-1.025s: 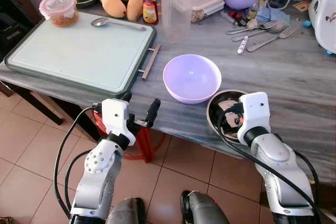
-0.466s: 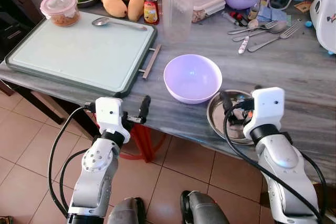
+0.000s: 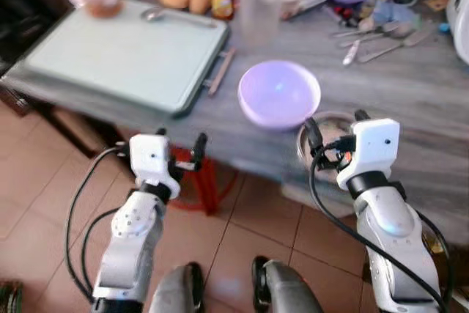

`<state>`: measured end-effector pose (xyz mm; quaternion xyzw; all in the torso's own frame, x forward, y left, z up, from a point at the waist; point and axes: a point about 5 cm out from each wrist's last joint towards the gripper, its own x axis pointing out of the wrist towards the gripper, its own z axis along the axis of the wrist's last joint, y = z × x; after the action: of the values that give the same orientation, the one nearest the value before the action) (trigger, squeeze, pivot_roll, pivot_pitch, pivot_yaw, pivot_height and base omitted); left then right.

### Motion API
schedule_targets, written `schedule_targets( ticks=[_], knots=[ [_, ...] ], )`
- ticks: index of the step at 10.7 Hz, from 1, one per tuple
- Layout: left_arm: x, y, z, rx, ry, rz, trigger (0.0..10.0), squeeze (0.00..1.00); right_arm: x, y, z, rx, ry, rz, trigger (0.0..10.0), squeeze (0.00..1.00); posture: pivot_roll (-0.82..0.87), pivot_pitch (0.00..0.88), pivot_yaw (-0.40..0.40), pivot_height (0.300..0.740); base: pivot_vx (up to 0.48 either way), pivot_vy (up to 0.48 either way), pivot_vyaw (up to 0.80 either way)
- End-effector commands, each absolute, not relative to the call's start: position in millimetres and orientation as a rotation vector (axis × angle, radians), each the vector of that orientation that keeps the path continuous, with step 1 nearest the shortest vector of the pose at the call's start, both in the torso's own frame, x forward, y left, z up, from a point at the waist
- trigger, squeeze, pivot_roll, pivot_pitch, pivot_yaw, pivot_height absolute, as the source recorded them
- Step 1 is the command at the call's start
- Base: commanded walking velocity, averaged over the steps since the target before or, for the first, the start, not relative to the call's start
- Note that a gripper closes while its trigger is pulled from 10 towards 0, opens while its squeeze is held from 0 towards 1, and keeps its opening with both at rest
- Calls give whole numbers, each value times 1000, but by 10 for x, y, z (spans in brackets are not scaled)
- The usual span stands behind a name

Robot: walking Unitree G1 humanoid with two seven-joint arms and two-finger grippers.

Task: Setting the table

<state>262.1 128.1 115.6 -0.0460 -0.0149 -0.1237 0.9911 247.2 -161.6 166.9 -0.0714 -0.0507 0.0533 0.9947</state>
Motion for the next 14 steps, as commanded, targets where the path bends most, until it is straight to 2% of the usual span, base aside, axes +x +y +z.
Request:
schedule_targets(
  ticks=[1,2,3,5,8,11,14],
  knots=[
    [2604,1277,1116,-92,-5,-246,10000,0,2458,-1630,1645,-144,-102,97,10000,0,-91,149,21,740,-292,0,0],
    [2608,1277,1120,-89,-3,-249,10000,0,2445,-1636,1633,-151,-121,93,10000,0,-90,150,25,740,-296,0,0],
    [2608,1275,1117,-88,-2,-252,10000,0,2423,-1626,1622,-77,-149,122,10000,0,-90,149,26,740,-296,0,0],
    [2638,1282,1124,-85,-9,-250,10000,0,2413,-1725,1419,-127,-103,57,10000,0,-86,139,26,740,-276,0,0],
    [2690,1284,1140,-79,-22,-243,10000,0,2398,-1769,1350,-123,-162,-47,10000,0,-100,131,43,740,-275,0,0],
    [2685,1358,1130,-77,-22,-202,10000,0,2351,-1766,1361,-136,-186,-46,10000,0,-96,141,40,740,-283,0,0],
    [2611,1301,1060,-101,4,-196,10000,0,2376,-1745,1262,-117,-151,-42,10000,0,-83,125,22,740,-290,0,0]
  ],
)
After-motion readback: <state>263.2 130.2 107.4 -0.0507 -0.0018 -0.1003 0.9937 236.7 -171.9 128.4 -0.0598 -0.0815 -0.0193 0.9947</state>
